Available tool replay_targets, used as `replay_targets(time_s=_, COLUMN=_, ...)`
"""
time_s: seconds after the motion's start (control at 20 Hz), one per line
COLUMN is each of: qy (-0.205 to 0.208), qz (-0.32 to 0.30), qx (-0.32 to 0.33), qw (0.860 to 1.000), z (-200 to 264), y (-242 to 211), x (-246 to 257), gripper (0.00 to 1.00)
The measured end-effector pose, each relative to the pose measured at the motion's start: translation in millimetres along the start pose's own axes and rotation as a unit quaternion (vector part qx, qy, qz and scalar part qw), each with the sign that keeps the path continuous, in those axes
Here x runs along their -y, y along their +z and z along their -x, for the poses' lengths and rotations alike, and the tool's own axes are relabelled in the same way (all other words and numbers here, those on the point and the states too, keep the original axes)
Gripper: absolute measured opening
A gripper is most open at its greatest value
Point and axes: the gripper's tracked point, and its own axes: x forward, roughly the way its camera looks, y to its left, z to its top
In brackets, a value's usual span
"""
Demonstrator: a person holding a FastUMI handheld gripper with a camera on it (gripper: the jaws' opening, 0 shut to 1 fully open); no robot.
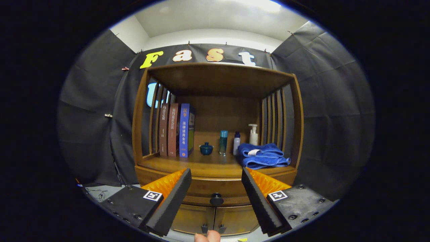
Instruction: Pull open the drawer, take out the items inside it, and place them on the countertop above the cabinet.
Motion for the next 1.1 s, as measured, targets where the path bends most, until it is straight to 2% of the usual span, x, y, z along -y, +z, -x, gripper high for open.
replay_targets(time_s=0.3, qy=0.002, qz=-0.028, qx=-0.066, qw=0.997, z=-33, y=-106, x=-2, gripper=0.99)
replay_targets(time_s=0.45, qy=-0.002, qz=-0.033, qx=-0.108, qw=0.994, z=-46, y=-143, x=2, gripper=0.99)
replay_targets(time_s=0.85, qy=0.01, qz=-0.026, qx=-0.114, qw=0.993, z=-80, y=-147, x=-1, gripper=0.99)
replay_targets(time_s=0.95, qy=0.01, qz=-0.028, qx=-0.117, qw=0.993, z=-87, y=-148, x=-1, gripper=0.92)
replay_targets(time_s=1.0, qy=-0.003, qz=-0.022, qx=-0.119, qw=0.993, z=-87, y=-148, x=7, gripper=0.78)
replay_targets(time_s=1.1, qy=0.002, qz=-0.045, qx=-0.123, qw=0.991, z=-83, y=-144, x=7, gripper=0.52)
